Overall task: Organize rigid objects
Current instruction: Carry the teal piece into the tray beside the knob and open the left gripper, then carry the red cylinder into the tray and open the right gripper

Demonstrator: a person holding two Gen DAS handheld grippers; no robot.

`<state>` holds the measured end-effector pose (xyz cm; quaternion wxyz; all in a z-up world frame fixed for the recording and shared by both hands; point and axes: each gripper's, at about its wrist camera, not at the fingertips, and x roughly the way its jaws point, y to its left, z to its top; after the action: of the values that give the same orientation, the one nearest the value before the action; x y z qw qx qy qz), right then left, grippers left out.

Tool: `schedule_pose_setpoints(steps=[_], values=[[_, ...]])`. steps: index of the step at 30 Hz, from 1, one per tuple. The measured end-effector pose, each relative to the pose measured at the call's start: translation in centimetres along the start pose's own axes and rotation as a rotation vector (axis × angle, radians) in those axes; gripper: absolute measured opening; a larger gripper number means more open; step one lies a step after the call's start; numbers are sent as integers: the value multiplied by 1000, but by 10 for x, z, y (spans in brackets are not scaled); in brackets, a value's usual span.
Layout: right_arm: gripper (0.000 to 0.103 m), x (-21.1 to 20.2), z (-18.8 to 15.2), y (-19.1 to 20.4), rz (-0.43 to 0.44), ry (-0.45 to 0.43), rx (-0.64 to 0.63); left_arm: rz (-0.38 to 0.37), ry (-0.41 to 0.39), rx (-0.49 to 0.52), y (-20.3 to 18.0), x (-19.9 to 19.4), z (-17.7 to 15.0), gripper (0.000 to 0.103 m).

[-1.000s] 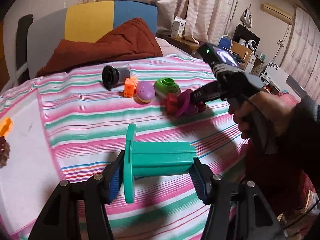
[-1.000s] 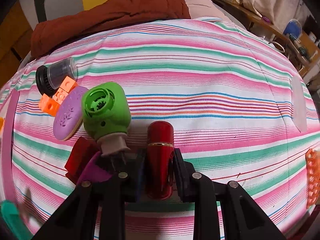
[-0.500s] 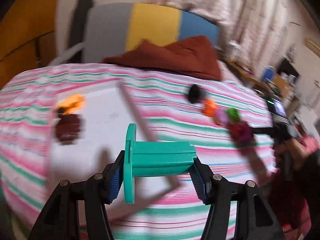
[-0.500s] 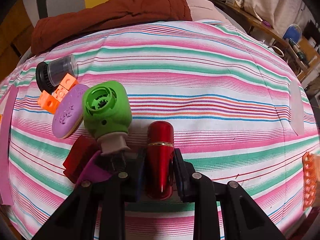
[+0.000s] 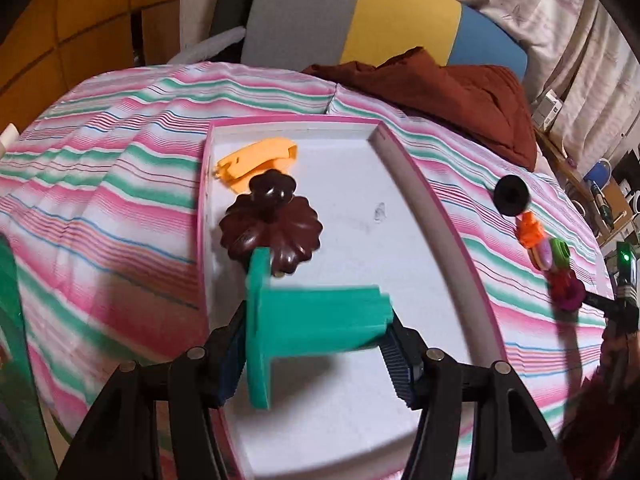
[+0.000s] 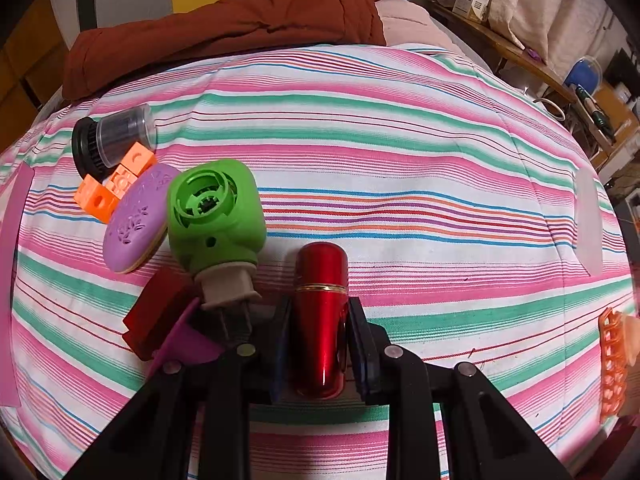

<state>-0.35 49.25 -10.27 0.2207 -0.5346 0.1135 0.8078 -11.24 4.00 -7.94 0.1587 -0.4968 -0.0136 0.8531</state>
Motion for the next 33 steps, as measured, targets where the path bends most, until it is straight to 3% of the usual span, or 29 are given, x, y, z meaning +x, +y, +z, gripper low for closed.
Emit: schedule_pose_setpoints(steps=[3, 7, 13, 19, 22, 33], values=[[26, 0, -1, 0, -1, -1, -1, 43, -8, 38, -2, 10, 12, 61], [26, 1, -1, -1, -1, 0, -3, 65, -21, 14, 5, 19, 26, 61], [26, 3, 2, -4, -1, 1, -7, 121, -23, 36, 3, 21, 20, 62], [26, 3, 1, -3, -5, -1, -12, 140, -22, 53, 1, 21, 13, 62], [26, 3, 1, -3, -8, -4, -17, 152, -46, 61, 2, 19, 15, 69], [26, 4, 1, -2, -12, -7, -22, 161, -131, 53, 2, -9, 7, 69]])
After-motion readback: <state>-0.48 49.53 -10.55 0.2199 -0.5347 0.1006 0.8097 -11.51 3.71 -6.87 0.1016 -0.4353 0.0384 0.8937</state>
